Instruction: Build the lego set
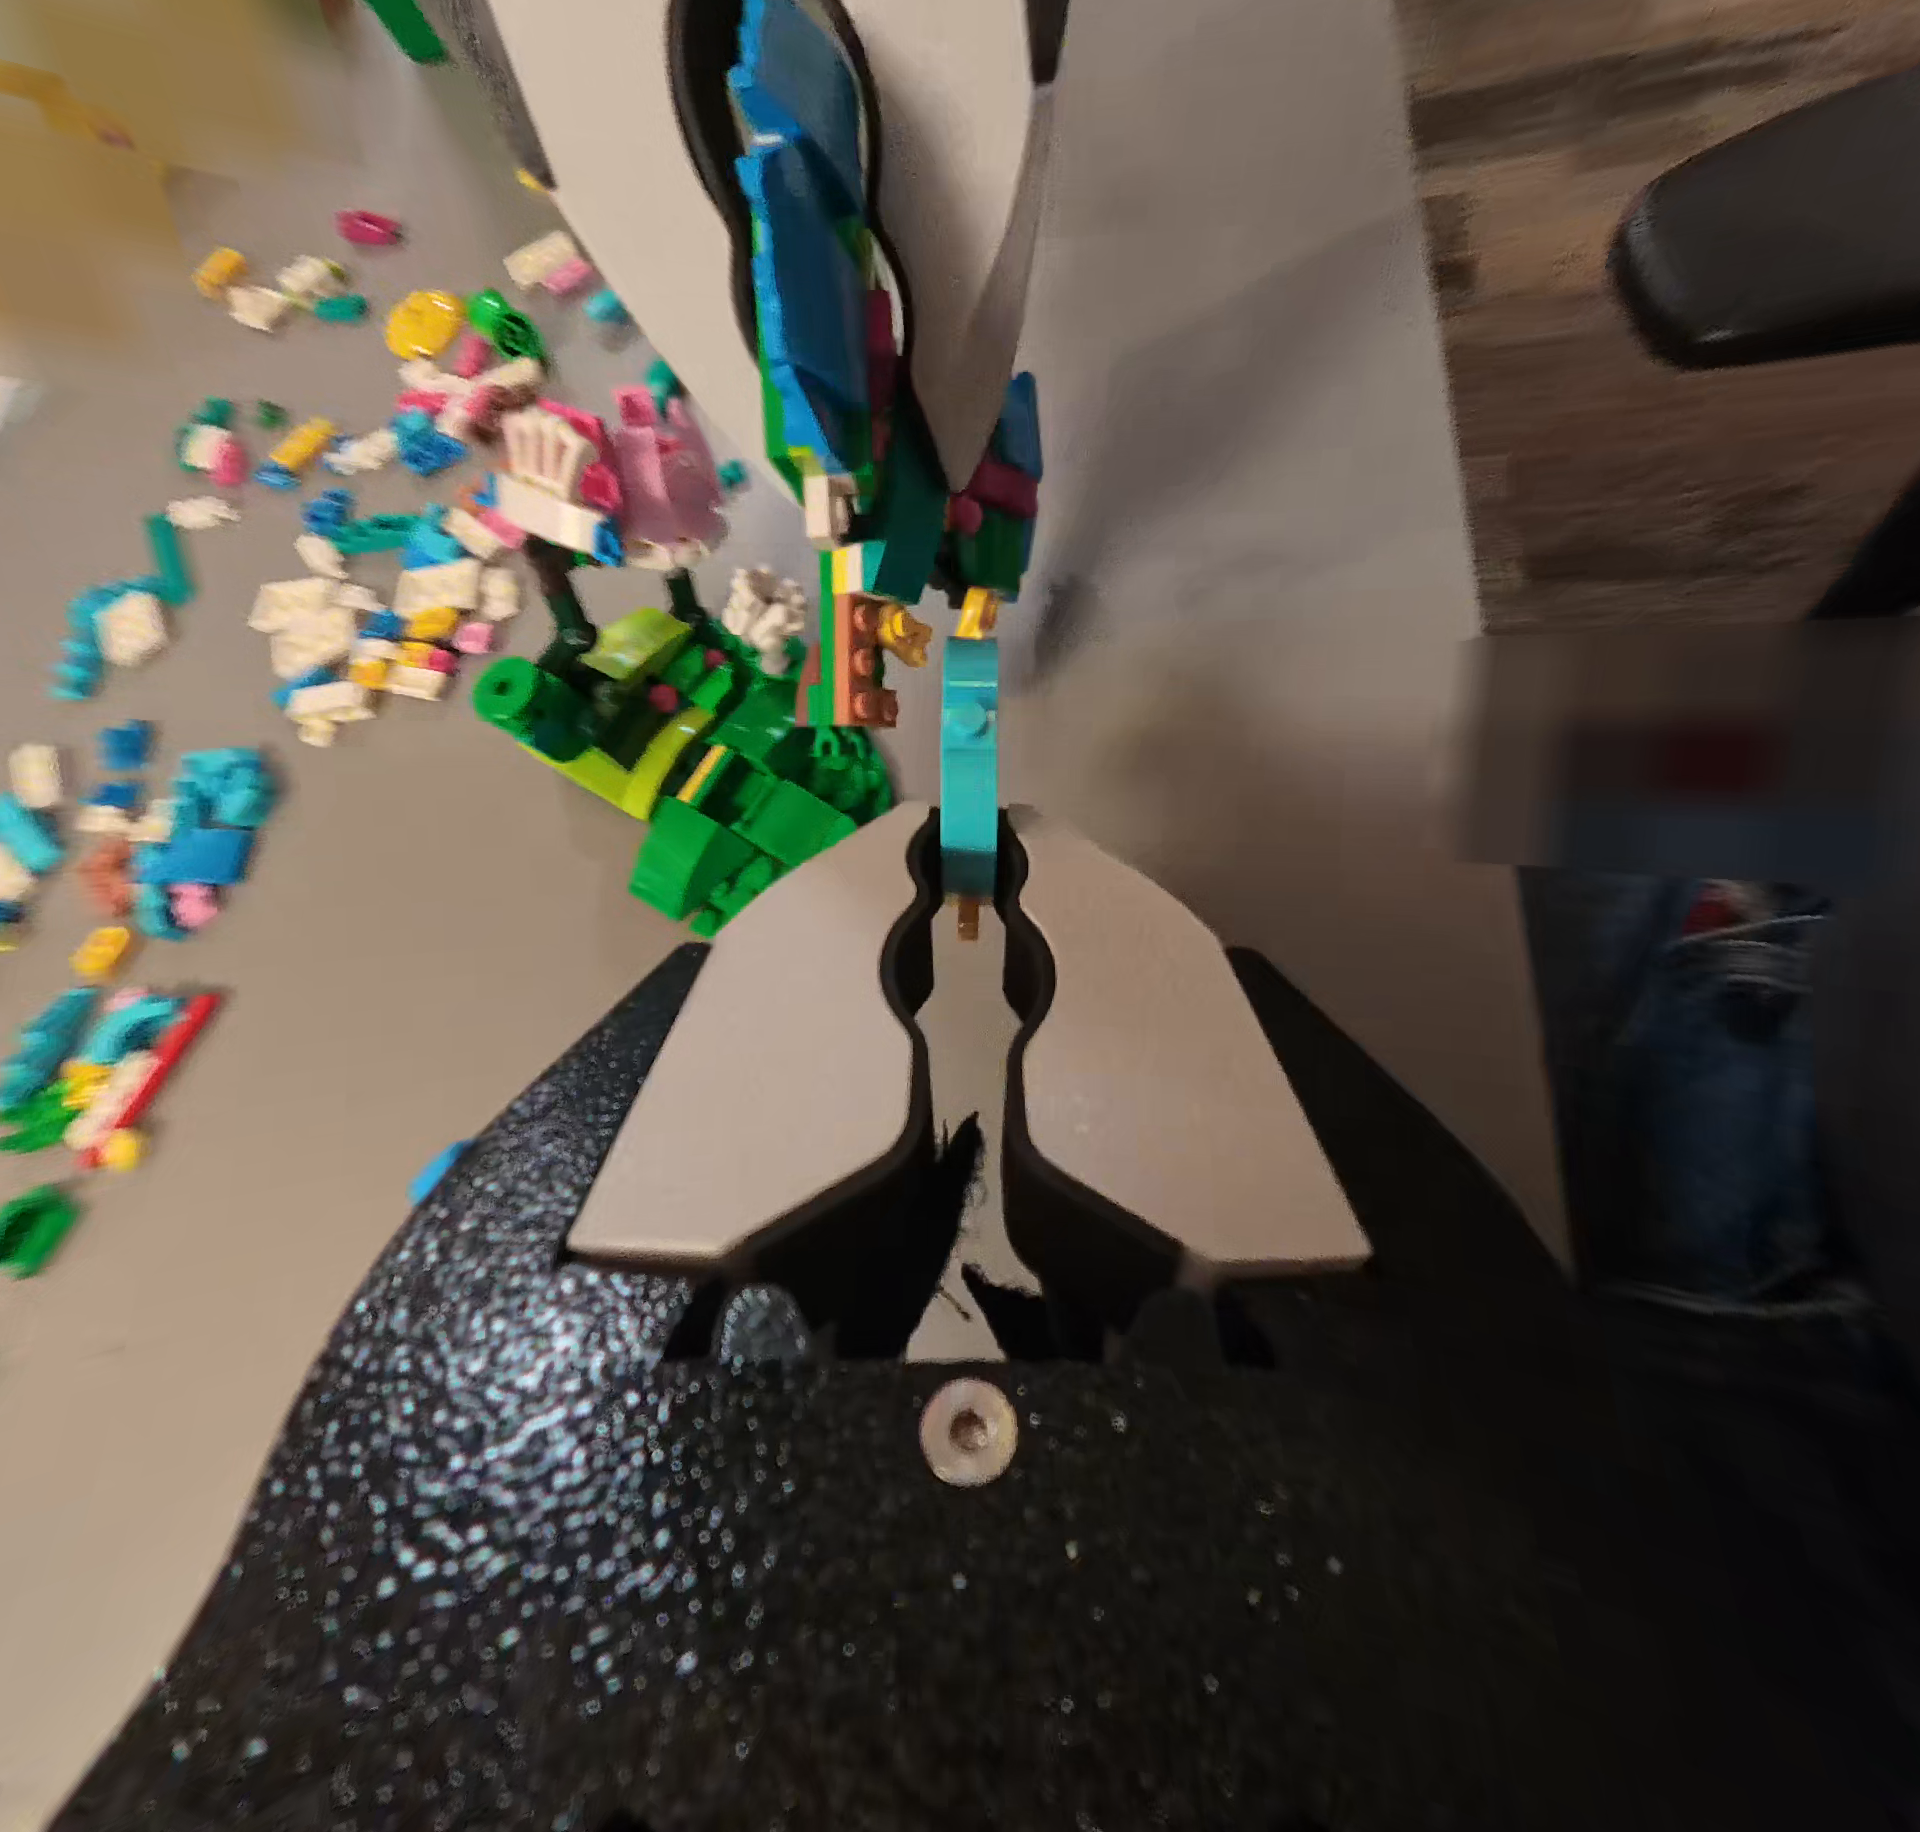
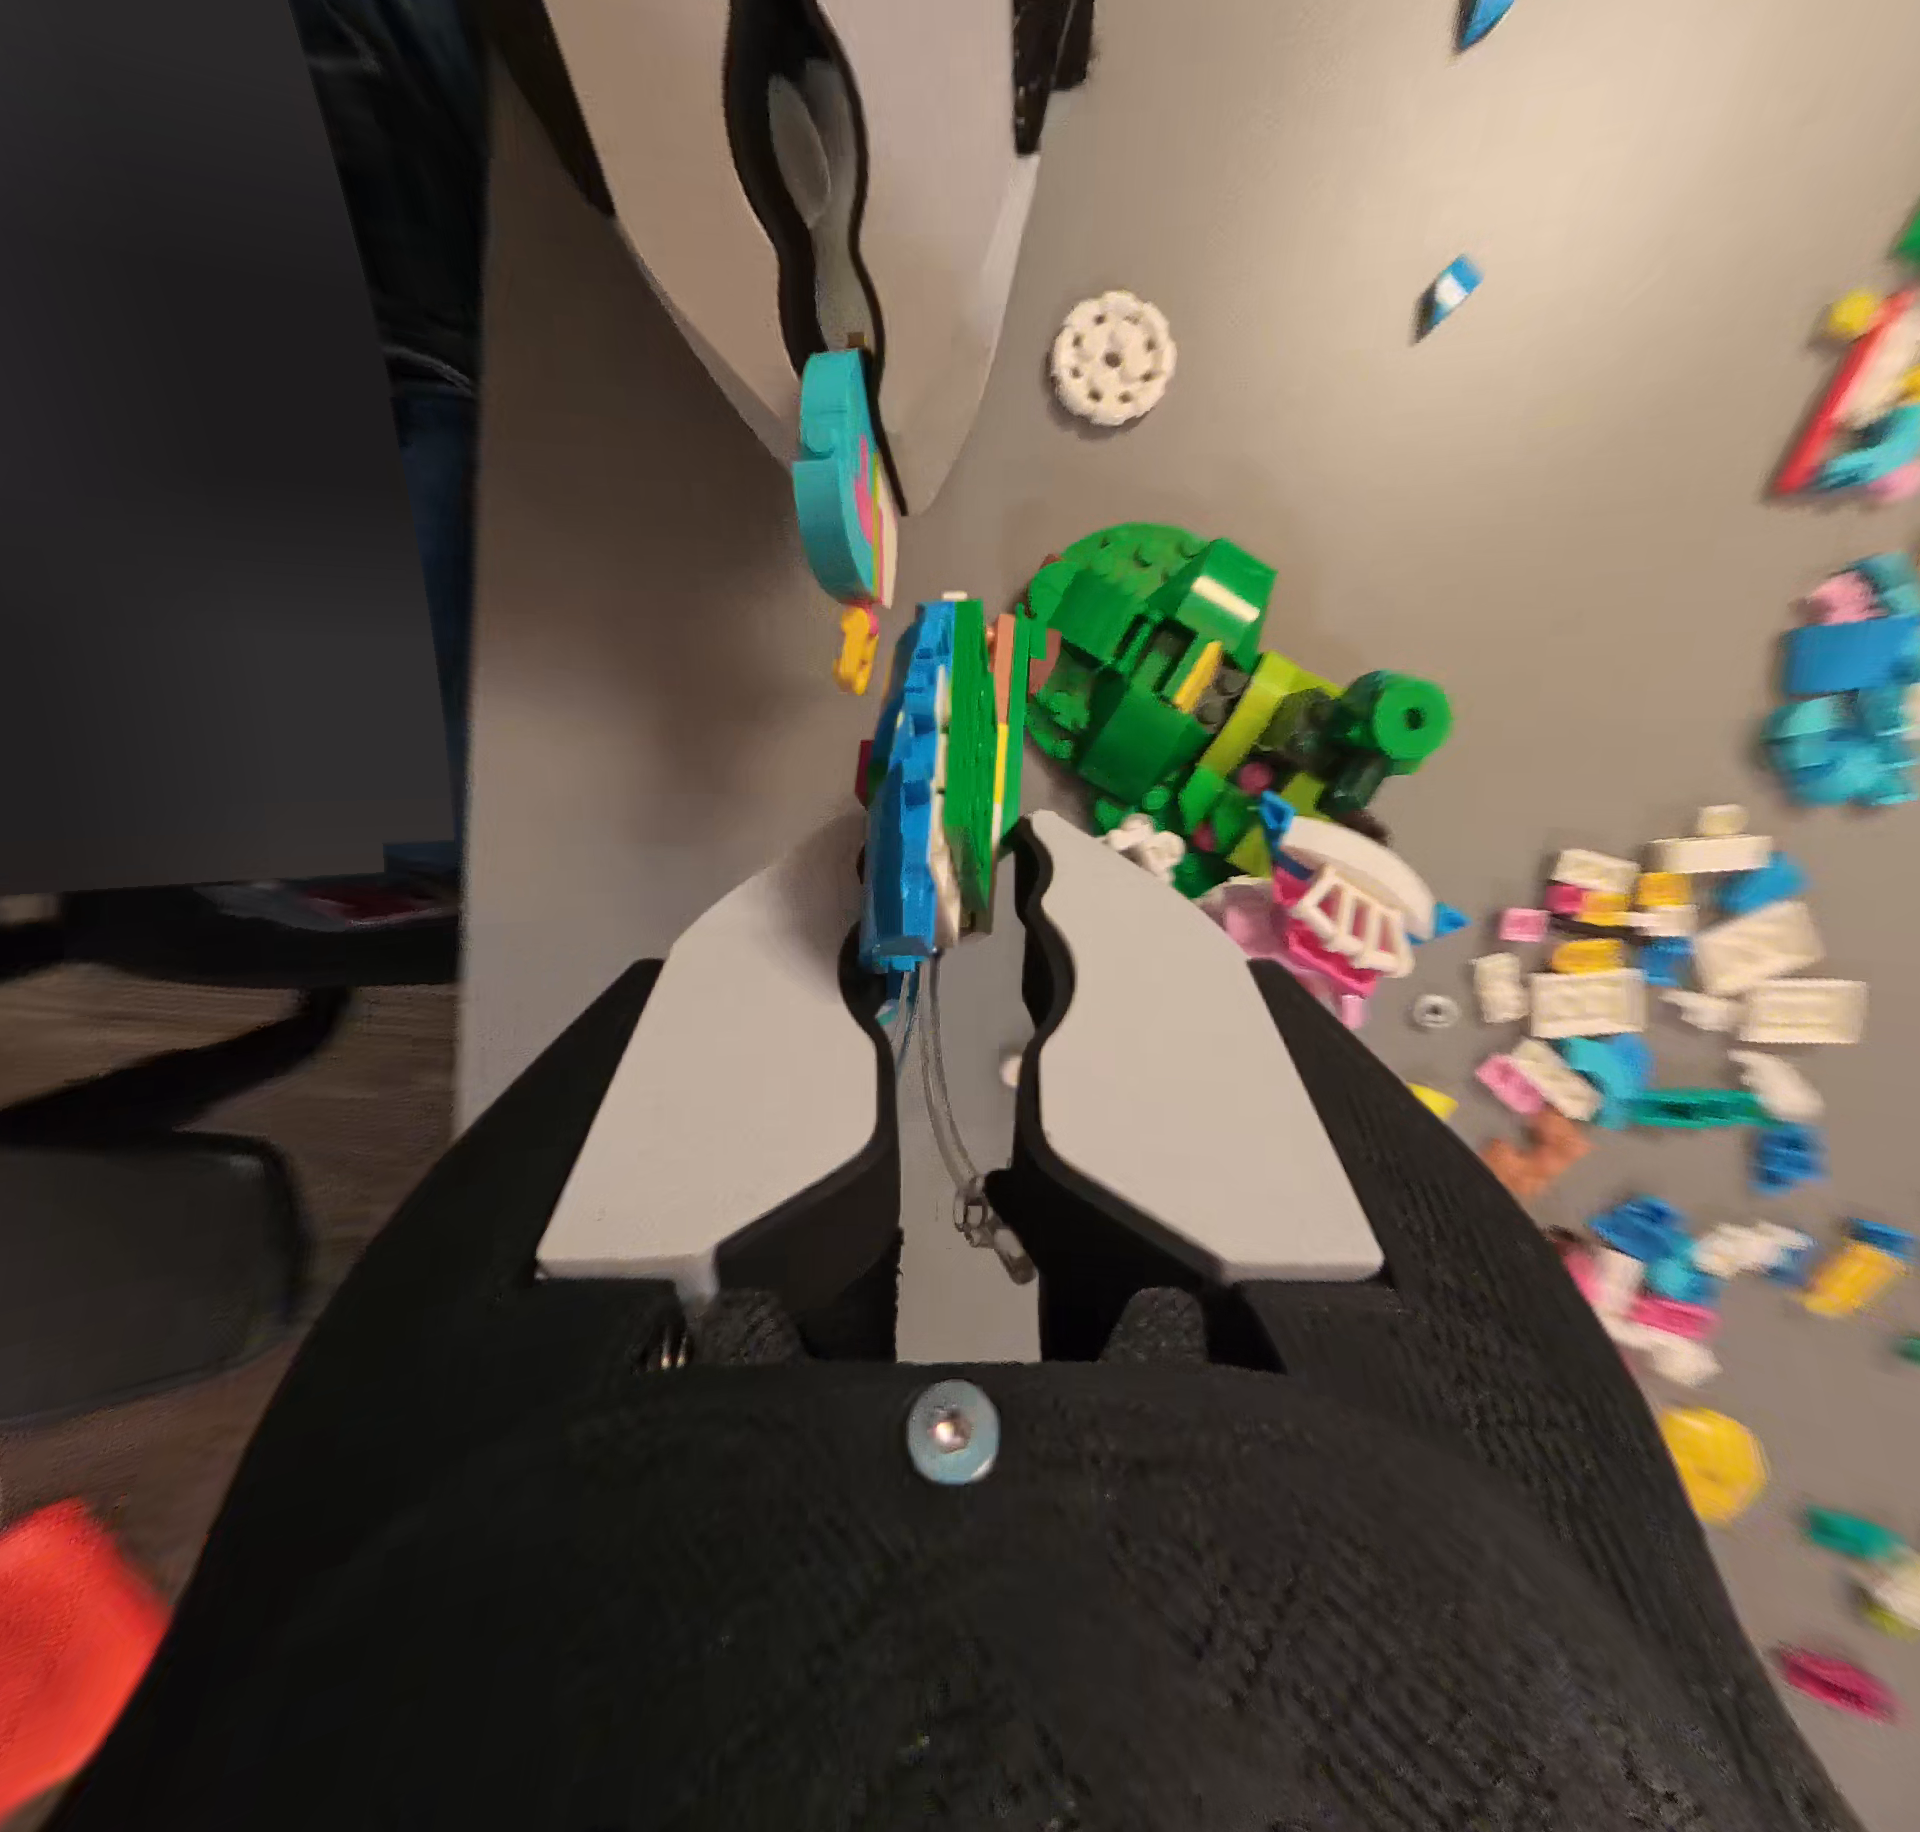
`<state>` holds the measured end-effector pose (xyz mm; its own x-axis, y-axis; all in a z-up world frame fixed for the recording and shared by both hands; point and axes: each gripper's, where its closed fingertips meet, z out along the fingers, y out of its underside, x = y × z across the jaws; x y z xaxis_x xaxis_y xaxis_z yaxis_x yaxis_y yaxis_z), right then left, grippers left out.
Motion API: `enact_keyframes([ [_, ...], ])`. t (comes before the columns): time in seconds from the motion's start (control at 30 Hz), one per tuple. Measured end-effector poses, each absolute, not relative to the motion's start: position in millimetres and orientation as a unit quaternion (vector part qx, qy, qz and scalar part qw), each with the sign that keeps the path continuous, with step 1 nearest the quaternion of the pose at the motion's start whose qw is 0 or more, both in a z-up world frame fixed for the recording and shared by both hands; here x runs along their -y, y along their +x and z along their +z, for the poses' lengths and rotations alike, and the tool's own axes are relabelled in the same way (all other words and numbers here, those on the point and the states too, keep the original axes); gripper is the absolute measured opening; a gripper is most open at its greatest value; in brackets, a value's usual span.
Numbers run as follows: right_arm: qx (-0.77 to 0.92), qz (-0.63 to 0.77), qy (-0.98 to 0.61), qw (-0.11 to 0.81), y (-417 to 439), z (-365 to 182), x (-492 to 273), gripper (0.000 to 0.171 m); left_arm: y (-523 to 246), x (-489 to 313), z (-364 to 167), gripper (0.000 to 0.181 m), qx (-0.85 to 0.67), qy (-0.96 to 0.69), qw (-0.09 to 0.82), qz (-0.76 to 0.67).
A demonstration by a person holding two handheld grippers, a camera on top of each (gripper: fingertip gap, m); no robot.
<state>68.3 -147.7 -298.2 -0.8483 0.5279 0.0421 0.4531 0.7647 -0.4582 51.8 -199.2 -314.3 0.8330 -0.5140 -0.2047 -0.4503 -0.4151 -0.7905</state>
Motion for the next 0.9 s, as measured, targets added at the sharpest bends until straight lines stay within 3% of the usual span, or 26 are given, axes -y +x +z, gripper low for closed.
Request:
enact_keyframes([
  [0.03, 0.942, 0.199, -0.241, 0.121, 67.1, -297.5, 145.7, 0.02, 49.1, 197.3, -313.2, 0.008, -0.29, -0.836, 0.466, -0.004],
  [0.27, 0.925, 0.084, -0.167, 0.332, 66.9, -294.9, 140.8, 0.02, 37.2, 185.8, -313.6, 0.008, -0.338, -0.791, 0.482, 0.164],
  [0.4, 0.904, -0.003, -0.146, 0.401, 73.0, -305.2, 134.6, 0.02, 32.9, 177.7, -318.3, 0.008, -0.378, -0.767, 0.456, 0.246],
  [0.9, 0.876, -0.07, -0.164, 0.449, 83.6, -318.2, 137.2, 0.02, 42.9, 164.3, -335.1, 0.008, -0.42, -0.737, 0.433, 0.305],
])
